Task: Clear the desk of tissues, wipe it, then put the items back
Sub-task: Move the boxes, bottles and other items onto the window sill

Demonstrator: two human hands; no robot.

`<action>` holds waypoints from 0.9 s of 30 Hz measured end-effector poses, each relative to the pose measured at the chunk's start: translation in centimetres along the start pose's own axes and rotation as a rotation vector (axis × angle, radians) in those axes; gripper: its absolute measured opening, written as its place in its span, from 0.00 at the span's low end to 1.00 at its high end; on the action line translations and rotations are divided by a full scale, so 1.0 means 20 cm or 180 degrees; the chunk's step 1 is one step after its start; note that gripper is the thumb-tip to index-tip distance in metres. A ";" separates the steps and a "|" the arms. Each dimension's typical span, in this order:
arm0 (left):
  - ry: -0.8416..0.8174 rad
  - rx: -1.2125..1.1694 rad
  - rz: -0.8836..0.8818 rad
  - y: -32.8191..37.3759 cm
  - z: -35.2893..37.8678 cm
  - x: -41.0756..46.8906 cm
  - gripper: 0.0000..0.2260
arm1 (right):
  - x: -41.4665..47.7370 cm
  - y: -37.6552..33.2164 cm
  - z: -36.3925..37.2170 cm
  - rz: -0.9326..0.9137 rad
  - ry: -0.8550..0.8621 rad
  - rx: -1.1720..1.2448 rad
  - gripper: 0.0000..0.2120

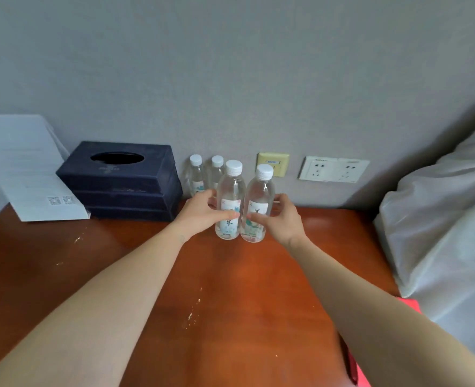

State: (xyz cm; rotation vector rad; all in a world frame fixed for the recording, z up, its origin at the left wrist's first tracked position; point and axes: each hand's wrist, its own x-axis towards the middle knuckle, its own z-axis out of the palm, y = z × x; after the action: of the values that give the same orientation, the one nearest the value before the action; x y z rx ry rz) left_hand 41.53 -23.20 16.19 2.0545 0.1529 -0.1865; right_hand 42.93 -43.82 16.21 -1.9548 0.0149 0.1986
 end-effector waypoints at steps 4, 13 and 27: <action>0.0028 -0.0151 0.0229 0.19 0.13 -0.22 0.25 | -0.25 0.01 -0.20 -0.0183 0.0209 0.0238 0.24; 0.0266 -0.0333 0.0567 0.48 0.59 -0.80 0.19 | -0.90 0.13 -0.66 -0.0448 0.0506 0.0885 0.23; -0.0118 -0.0567 0.1060 0.80 1.11 -1.32 0.17 | -1.68 0.27 -1.19 -0.0427 0.1086 0.1109 0.20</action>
State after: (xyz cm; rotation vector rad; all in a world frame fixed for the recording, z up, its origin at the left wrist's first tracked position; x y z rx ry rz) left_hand 17.08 -51.10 24.79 1.8663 -0.1896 -0.0038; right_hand 12.37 -70.57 24.91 -1.6140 0.1329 -0.2155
